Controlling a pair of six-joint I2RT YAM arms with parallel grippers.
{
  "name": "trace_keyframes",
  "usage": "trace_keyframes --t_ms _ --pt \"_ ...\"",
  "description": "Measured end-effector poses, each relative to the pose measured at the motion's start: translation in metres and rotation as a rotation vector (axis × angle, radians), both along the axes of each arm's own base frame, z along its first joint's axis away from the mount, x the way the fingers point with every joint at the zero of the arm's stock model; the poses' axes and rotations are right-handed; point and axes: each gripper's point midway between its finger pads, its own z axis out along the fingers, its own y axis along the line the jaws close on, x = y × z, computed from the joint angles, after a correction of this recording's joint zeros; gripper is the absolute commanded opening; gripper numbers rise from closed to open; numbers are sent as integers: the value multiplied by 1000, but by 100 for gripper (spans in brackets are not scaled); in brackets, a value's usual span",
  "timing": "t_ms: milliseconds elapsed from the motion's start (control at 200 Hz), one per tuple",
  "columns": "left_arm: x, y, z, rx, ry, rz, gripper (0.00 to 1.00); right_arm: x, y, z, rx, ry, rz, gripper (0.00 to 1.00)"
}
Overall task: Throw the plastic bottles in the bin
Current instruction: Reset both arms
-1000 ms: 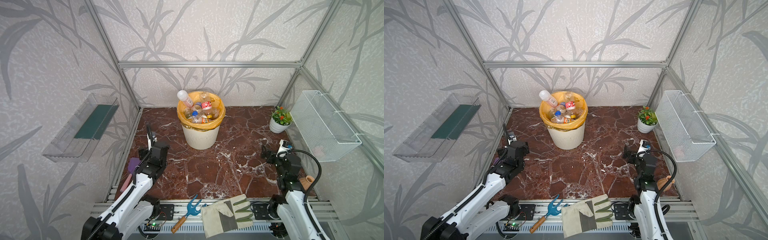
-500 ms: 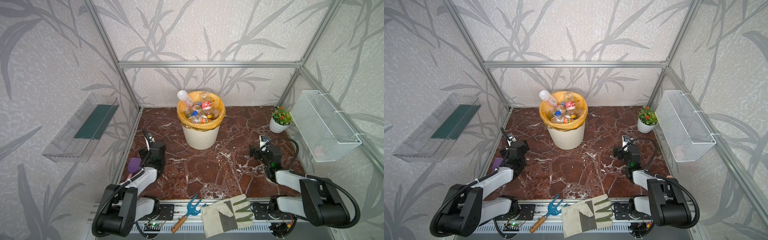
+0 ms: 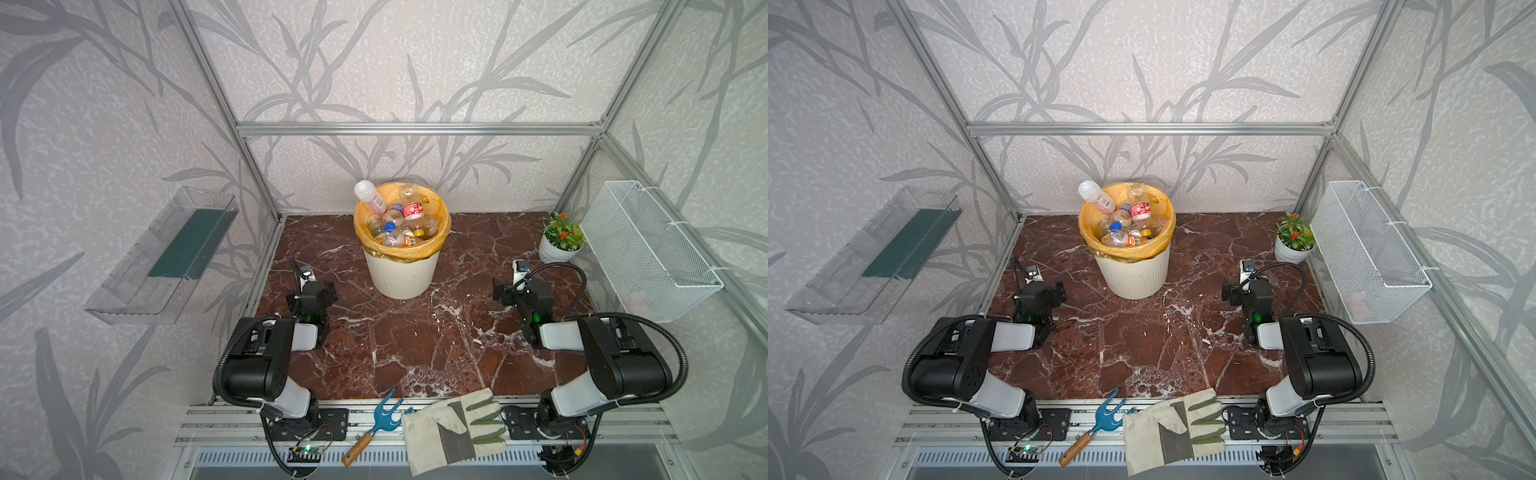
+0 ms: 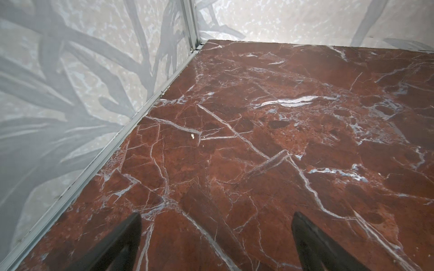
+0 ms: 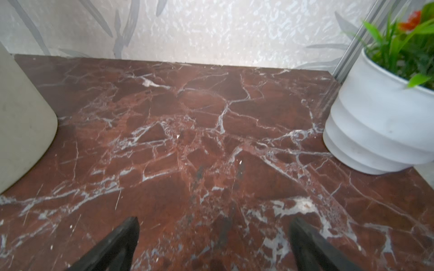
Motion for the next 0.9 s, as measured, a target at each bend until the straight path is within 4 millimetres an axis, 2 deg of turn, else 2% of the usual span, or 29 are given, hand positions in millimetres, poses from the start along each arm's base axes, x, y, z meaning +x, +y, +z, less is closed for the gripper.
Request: trace_keyframes --t_ms 445,900 --pt "8 -5 8 -23 -26 -36 99 -4 -2 -3 -1 -1 -13 99" --pt "8 -5 8 -25 -27 -39 99 -4 14 -4 4 11 85 99"
